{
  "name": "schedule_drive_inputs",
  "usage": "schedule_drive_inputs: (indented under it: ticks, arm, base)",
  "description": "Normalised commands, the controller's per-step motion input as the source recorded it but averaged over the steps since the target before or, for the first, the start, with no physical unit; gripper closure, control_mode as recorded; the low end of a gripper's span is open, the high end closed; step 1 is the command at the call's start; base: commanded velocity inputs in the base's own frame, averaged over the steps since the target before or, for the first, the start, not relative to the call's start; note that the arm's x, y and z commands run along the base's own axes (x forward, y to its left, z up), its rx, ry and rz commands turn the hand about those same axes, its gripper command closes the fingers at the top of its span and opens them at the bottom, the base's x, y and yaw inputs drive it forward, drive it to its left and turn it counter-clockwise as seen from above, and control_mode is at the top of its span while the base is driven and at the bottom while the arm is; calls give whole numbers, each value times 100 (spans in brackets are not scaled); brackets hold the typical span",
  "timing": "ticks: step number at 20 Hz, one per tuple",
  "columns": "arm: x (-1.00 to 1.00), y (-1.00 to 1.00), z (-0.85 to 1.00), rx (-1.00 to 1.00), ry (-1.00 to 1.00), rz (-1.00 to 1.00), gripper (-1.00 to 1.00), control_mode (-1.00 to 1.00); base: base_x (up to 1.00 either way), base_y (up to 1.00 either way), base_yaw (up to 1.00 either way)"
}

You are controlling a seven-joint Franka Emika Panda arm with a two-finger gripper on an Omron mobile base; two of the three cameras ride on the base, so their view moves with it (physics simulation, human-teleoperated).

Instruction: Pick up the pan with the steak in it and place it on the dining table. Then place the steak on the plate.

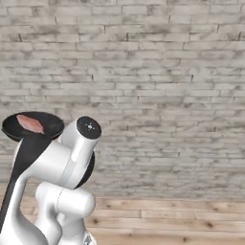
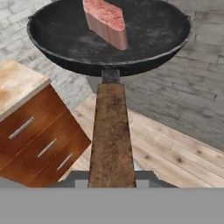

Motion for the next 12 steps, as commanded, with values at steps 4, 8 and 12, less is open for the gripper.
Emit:
schedule_drive_inputs:
  ticks: [4,8,12]
  arm:
    - [0,0,0,0,0,0,100,100]
    - [0,0,0,0,0,0,100,100]
    - [0,0,0,0,0,0,100,100]
  base:
    - [38,32,-43]
    - [0,6,-50]
    - [0,5,-50]
